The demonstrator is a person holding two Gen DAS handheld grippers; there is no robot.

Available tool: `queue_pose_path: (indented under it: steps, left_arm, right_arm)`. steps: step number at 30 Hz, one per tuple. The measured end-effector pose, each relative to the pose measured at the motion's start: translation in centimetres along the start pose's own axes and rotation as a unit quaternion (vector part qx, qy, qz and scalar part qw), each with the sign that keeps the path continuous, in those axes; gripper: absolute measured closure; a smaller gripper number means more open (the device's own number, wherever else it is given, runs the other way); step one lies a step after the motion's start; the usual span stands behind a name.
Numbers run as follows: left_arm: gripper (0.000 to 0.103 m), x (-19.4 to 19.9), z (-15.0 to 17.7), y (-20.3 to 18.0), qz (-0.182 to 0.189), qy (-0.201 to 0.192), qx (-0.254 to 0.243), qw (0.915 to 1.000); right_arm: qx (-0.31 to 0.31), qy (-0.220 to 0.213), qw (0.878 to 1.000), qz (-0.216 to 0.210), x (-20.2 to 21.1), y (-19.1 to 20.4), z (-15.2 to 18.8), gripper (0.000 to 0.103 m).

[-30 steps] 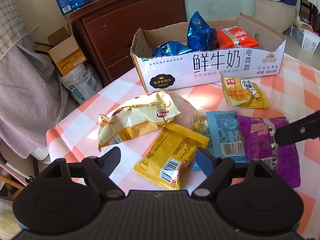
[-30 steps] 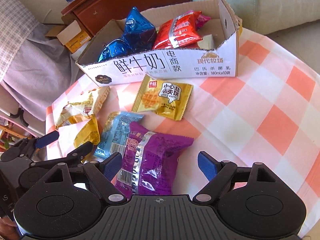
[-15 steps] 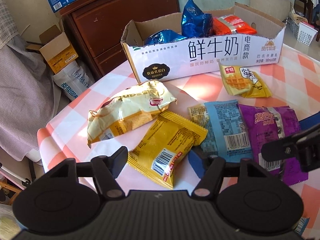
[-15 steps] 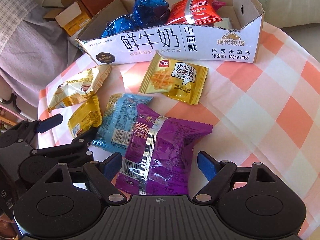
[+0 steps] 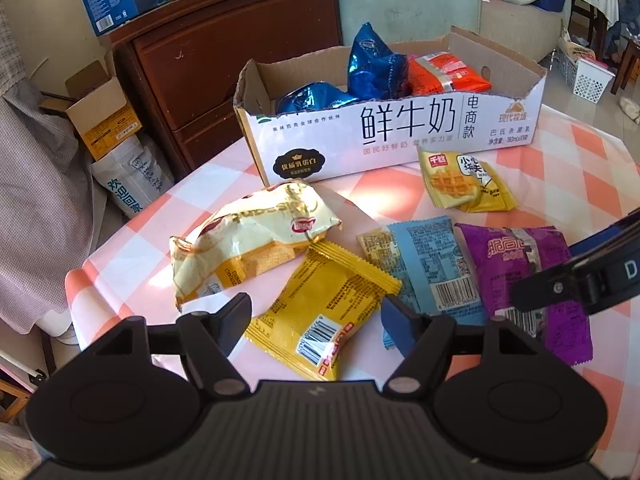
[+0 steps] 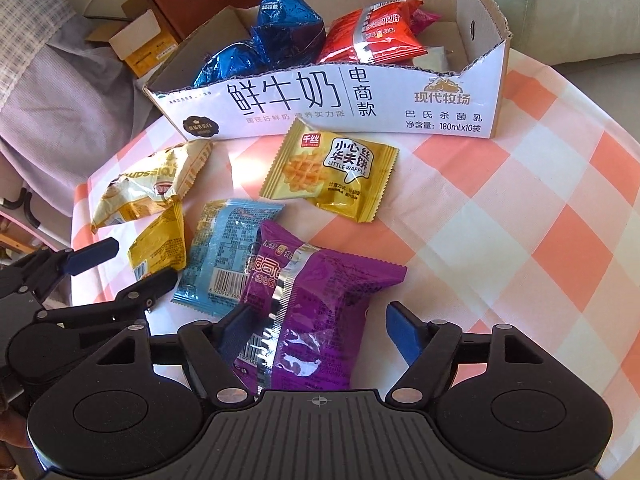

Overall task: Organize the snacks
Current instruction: 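Grasp the yellow packet with the left gripper while the right gripper grasps the purple bag, then carry the yellow packet and purple bag into the cardboard box and open both grippers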

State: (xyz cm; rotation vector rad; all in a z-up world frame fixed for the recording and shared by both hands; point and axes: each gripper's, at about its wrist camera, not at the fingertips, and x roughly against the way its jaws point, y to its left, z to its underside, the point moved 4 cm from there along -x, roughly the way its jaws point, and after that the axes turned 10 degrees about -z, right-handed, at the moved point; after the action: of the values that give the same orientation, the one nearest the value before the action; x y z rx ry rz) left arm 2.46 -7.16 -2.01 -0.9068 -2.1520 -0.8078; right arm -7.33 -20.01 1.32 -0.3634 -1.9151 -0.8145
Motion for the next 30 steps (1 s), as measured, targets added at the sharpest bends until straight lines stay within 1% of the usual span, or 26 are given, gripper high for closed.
queue_pose_path:
  steps: [3, 6, 8, 10, 12, 13, 14, 15, 16, 17, 18, 21, 23, 25, 27, 29, 30]
  left_arm:
    - [0.027, -0.5, -0.3, -0.6, 0.002, -0.007, -0.012, 0.9999]
    - [0.027, -0.9, -0.4, -1.1, 0.002, -0.010, -0.017, 0.9998]
    - [0.034, -0.9, -0.5, -1.2, 0.010, -0.008, -0.014, 0.9998]
    - [0.051, -0.7, -0.5, -1.1, 0.034, -0.001, 0.001, 0.9994]
    - [0.057, -0.5, -0.3, -1.2, 0.048, 0.005, 0.007, 0.9988]
    - [0.057, -0.4, -0.1, -1.3, 0.050, 0.006, 0.005, 0.9987]
    - [0.057, -0.2, 0.1, -1.3, 0.049, 0.007, 0.003, 0.9988]
    - [0.057, 0.1, 0.3, -1.4, 0.050, 0.010, 0.001, 0.9987]
    - [0.058, 0.2, 0.5, -1.3, 0.052, 0.013, 0.001, 0.9986]
    - [0.058, 0.4, 0.7, -1.3, 0.054, 0.016, 0.003, 0.9984]
    - [0.058, 0.6, 0.9, -1.3, 0.056, 0.019, 0.006, 0.9983]
    - [0.057, 1.0, 1.2, -1.3, 0.055, 0.022, 0.006, 0.9982]
    - [0.054, 0.9, 1.3, -1.4, 0.045, 0.022, 0.002, 0.9987]
    - [0.052, 0.6, 1.3, -1.6, 0.036, 0.027, -0.004, 0.9990]
    - [0.051, 0.1, 1.5, -1.8, 0.028, 0.035, -0.004, 0.9990]
    - [0.051, 0.1, 1.4, -1.9, 0.026, 0.032, 0.002, 0.9991]
    - [0.051, 0.1, 1.4, -2.0, 0.026, 0.032, 0.000, 0.9991]
  right_arm:
    - [0.003, 0.009, 1.000, 0.000, -0.5, 0.3, 0.1, 0.026]
    - [0.018, 0.014, 1.000, 0.005, -1.0, 0.7, 0.4, 0.026]
    - [0.030, 0.014, 0.999, 0.006, -1.0, 0.9, 0.6, 0.027]
    - [0.041, 0.008, 0.999, 0.008, -1.0, 1.0, 0.7, 0.029]
    - [0.045, 0.005, 0.999, 0.003, -0.8, 0.9, 0.6, 0.034]
    - [0.046, 0.001, 0.999, 0.001, -0.7, 0.9, 0.6, 0.036]
    - [0.048, -0.004, 0.999, 0.001, -0.5, 0.9, 0.5, 0.043]
    - [0.053, -0.008, 0.999, 0.000, -0.1, 0.8, 0.3, 0.047]
    - [0.057, -0.012, 0.998, 0.001, 0.1, 0.7, 0.2, 0.050]
    - [0.059, -0.014, 0.998, 0.000, 0.3, 0.6, 0.1, 0.055]
    - [0.059, -0.016, 0.998, -0.002, 0.5, 0.4, 0.0, 0.056]
    - [0.054, -0.014, 0.998, -0.005, 0.6, 0.0, -0.2, 0.056]
    - [0.046, -0.012, 0.999, -0.014, 0.7, -0.2, -0.2, 0.052]
    - [0.037, -0.007, 0.999, -0.017, 0.6, -0.3, -0.1, 0.051]
    - [0.028, 0.000, 0.999, -0.016, 0.4, -0.4, 0.0, 0.042]
    - [0.021, 0.005, 1.000, -0.022, 0.2, -0.4, 0.2, 0.039]
    - [0.020, 0.007, 1.000, -0.022, 0.1, -0.3, 0.3, 0.036]
